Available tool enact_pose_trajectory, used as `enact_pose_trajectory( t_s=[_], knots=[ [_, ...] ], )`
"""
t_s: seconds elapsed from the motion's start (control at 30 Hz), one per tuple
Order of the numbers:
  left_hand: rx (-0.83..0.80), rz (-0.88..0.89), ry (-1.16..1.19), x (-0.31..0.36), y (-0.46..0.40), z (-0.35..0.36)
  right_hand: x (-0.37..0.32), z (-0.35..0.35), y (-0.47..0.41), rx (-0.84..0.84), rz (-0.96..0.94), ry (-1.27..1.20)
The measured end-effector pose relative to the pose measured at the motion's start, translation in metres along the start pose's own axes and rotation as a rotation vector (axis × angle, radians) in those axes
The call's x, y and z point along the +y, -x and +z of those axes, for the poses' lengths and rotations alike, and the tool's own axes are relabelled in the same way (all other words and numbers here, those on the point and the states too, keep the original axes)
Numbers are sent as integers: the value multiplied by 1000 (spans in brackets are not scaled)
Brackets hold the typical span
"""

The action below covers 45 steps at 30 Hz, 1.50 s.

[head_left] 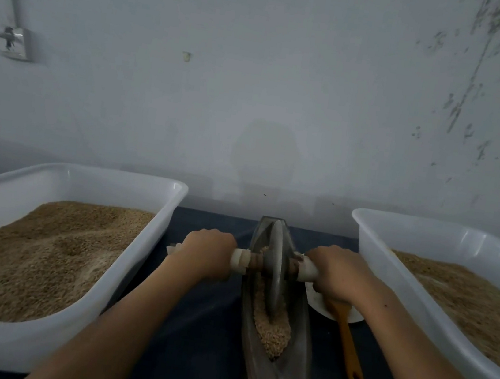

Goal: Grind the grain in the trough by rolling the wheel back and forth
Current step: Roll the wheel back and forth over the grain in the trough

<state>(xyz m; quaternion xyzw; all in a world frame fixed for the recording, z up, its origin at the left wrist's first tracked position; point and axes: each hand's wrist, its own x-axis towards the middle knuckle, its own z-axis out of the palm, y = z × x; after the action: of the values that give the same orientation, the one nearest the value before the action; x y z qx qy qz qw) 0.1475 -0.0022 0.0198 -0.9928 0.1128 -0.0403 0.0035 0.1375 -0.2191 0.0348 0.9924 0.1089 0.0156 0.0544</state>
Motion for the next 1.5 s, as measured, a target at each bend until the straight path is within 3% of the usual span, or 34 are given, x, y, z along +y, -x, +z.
enact_pose_trajectory(
  t_s=[0.1,0.17,0.3,0.53,0.63,0.77,0.93,1.0,1.13,1.33,1.5],
  knots=[
    [146,-25,-14,3,1,5,-2,10,-2,270,-6,40],
    [188,-32,-12,4,1,7,-1,13,-3,304,-13,40],
    [143,-30,-39,4,0,3,0,8,-4,173,3,17],
    [-161,-12,-34,4,0,-7,3,-6,3,-172,-2,-62],
    [-199,1,-12,2,-1,-7,2,-7,4,-201,-3,-60],
    [-140,5,19,-2,-4,-2,-1,-4,2,-89,-6,-10],
    [72,-15,9,-2,-4,7,-5,10,0,294,-26,50],
    [110,-16,8,-1,-4,9,-5,12,0,320,-39,44],
    [20,-11,16,-3,-3,5,-4,6,0,199,-25,26],
    [-205,23,48,-4,-1,-4,2,-5,3,-159,-31,-40],
    [-229,14,36,-2,-1,-5,4,-6,1,-213,-32,-81]
  ],
)
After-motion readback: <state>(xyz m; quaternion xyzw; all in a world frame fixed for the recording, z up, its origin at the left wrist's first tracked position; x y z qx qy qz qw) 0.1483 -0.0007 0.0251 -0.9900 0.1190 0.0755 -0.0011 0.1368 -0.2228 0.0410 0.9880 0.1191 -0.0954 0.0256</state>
